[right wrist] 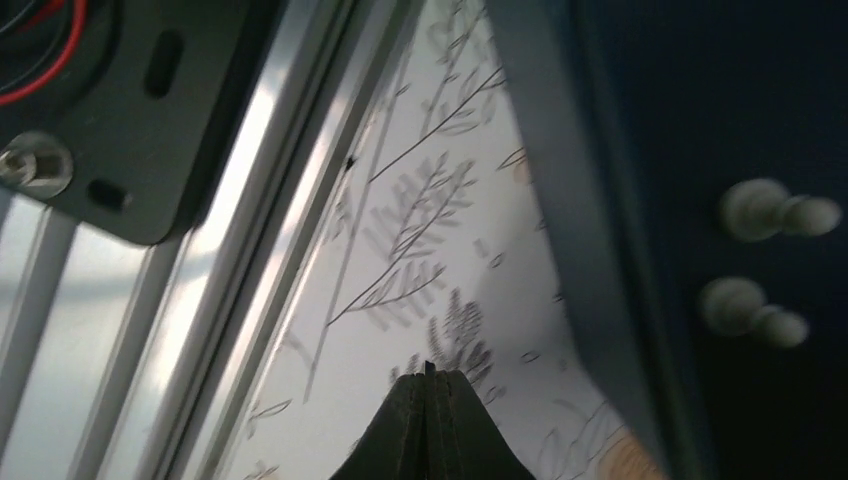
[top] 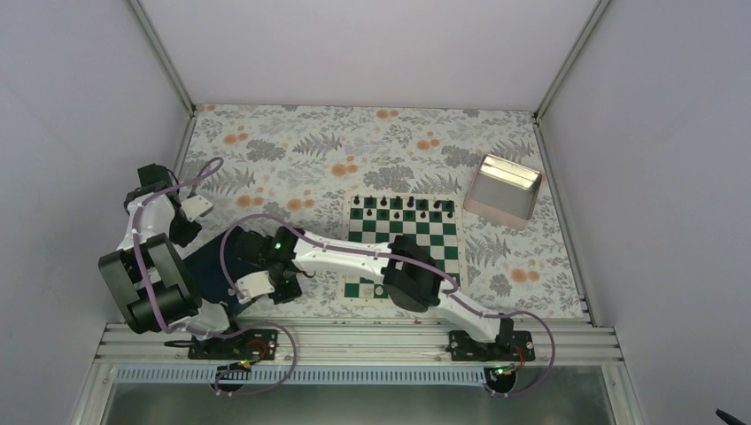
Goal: Set up the chess pieces on the board
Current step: Adjust the storage box at the center of the board.
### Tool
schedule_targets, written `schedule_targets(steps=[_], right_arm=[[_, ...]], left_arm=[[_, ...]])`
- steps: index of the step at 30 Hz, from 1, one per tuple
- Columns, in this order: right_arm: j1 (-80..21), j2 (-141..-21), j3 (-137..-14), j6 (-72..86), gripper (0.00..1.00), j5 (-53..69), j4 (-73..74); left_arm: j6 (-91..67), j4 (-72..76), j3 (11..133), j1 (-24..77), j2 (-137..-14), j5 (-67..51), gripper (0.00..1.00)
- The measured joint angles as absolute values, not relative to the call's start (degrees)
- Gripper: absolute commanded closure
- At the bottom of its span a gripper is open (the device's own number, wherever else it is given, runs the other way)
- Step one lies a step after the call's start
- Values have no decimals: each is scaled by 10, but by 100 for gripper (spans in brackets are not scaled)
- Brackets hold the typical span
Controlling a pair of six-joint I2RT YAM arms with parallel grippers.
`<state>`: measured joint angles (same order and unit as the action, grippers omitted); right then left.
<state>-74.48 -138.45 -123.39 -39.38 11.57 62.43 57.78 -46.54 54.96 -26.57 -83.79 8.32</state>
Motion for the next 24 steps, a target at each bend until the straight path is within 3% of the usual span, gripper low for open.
schedule_targets(steps=[24], right_arm=[[-687, -1434, -1321, -327, 96, 58, 548]], left_arm=[[609, -491, 527, -285, -860, 83, 98]])
